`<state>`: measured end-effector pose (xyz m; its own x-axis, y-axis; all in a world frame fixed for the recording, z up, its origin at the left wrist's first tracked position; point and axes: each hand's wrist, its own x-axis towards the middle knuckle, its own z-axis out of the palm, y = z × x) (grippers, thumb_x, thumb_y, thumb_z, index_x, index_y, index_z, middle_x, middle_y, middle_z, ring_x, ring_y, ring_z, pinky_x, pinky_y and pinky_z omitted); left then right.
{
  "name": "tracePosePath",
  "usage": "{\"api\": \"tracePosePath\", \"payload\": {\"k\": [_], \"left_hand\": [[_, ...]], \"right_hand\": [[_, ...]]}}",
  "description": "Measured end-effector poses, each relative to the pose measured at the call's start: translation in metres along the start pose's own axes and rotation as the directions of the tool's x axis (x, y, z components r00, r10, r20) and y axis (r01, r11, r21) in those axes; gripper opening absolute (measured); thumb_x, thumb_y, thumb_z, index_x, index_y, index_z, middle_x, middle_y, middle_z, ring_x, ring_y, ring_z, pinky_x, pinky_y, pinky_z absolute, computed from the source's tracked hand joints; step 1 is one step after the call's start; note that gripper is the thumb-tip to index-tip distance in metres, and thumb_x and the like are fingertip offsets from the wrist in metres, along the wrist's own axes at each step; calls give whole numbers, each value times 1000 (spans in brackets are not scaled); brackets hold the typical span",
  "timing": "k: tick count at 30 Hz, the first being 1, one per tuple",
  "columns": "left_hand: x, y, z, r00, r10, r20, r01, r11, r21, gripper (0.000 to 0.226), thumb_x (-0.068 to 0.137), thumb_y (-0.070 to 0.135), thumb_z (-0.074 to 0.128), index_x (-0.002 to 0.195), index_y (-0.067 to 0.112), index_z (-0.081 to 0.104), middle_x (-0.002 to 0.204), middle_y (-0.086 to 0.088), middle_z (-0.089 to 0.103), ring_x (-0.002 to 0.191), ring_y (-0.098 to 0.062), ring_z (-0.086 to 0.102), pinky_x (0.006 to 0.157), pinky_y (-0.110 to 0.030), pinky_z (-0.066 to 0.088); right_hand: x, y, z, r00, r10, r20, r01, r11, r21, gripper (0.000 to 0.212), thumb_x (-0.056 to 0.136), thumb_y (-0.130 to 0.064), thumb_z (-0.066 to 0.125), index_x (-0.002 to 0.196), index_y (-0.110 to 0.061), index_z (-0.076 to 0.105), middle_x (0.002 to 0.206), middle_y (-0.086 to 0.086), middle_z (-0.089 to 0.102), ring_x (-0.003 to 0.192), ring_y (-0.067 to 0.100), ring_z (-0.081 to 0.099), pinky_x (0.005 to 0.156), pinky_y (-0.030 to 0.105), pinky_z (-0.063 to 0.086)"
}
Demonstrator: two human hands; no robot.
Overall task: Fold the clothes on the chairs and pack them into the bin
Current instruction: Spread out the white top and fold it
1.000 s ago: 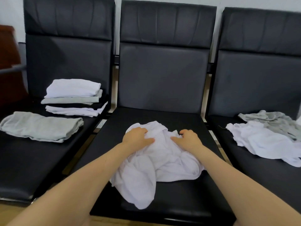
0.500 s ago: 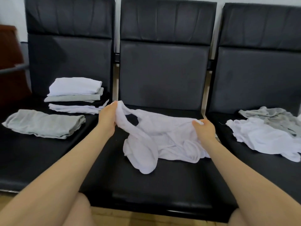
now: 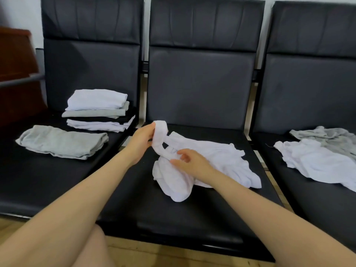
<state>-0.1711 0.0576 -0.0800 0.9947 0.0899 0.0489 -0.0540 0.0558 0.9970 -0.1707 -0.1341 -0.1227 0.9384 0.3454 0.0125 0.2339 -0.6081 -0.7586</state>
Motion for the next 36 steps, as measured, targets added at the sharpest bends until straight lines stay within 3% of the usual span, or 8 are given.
{"api": "tracePosePath", "payload": {"k": [4, 9, 13, 17, 22, 28, 31, 36], "left_hand": [[4, -8, 3, 997, -64, -37, 68, 991, 113, 31, 95, 32, 49, 107, 14, 70, 107, -6, 72, 104, -20, 66, 95, -37, 51], [7, -27, -3, 974, -117, -193, 184, 908, 376, 35, 96, 40, 46, 96, 12, 66, 102, -6, 67, 97, -22, 63, 97, -42, 48], [-2, -44, 6, 997, -67, -44, 80, 783, 617, 34, 91, 52, 50, 93, 21, 62, 99, 3, 62, 92, -14, 58, 86, -35, 47], [-11, -51, 30, 991, 31, 131, -107, 771, 627, 39, 92, 47, 52, 122, 23, 58, 102, 1, 63, 96, -15, 59, 77, -22, 45], [-14, -56, 50, 952, 181, 246, -305, 558, 772, 43, 95, 45, 48, 137, 35, 48, 129, 2, 48, 124, -17, 38, 103, -35, 38], [-13, -50, 51, 858, 66, 510, -503, 315, 805, 20, 95, 40, 47, 96, 28, 62, 83, 8, 53, 79, -13, 52, 74, -31, 47], [-12, -44, 41, 861, 182, 475, -504, 429, 749, 17, 96, 34, 47, 81, 31, 55, 78, 9, 56, 71, -5, 51, 66, -28, 42], [-11, -26, 11, 921, 355, 159, -378, 721, 582, 16, 96, 21, 50, 84, 18, 60, 79, 3, 62, 71, -9, 58, 70, -25, 46]], "right_hand": [[5, -5, 15, 996, 74, 42, -76, 997, 33, 26, 91, -38, 58, 69, -25, 55, 69, -9, 54, 68, 7, 50, 60, 20, 37], [6, -14, -20, 927, 375, -3, -286, 713, 640, 28, 94, -32, 56, 112, -11, 64, 118, 10, 65, 109, 29, 60, 93, 38, 50], [1, -3, -52, 912, 377, -165, -130, 645, 753, 42, 99, -25, 51, 131, 2, 53, 133, 24, 56, 123, 39, 53, 90, 34, 53], [-7, 16, -72, 851, 478, -217, -170, 642, 747, 41, 97, -23, 55, 128, 3, 54, 130, 26, 57, 120, 42, 55, 102, 49, 46], [-11, 26, -88, 733, 624, -271, -273, 634, 723, 28, 91, -33, 63, 104, -10, 55, 117, 11, 61, 109, 27, 58, 100, 41, 47], [-14, 29, -96, 673, 651, -353, -208, 624, 753, 22, 92, -29, 61, 102, -9, 60, 108, 14, 64, 93, 24, 61, 91, 39, 51], [-14, 31, -100, 651, 634, -417, -172, 658, 733, 16, 94, -23, 56, 83, -12, 60, 71, 3, 52, 62, 15, 47, 71, 33, 44], [-11, 36, -97, 666, 542, -513, -83, 737, 671, 30, 95, -18, 52, 65, -20, 47, 63, -4, 46, 53, 9, 42, 51, 22, 36]]}}
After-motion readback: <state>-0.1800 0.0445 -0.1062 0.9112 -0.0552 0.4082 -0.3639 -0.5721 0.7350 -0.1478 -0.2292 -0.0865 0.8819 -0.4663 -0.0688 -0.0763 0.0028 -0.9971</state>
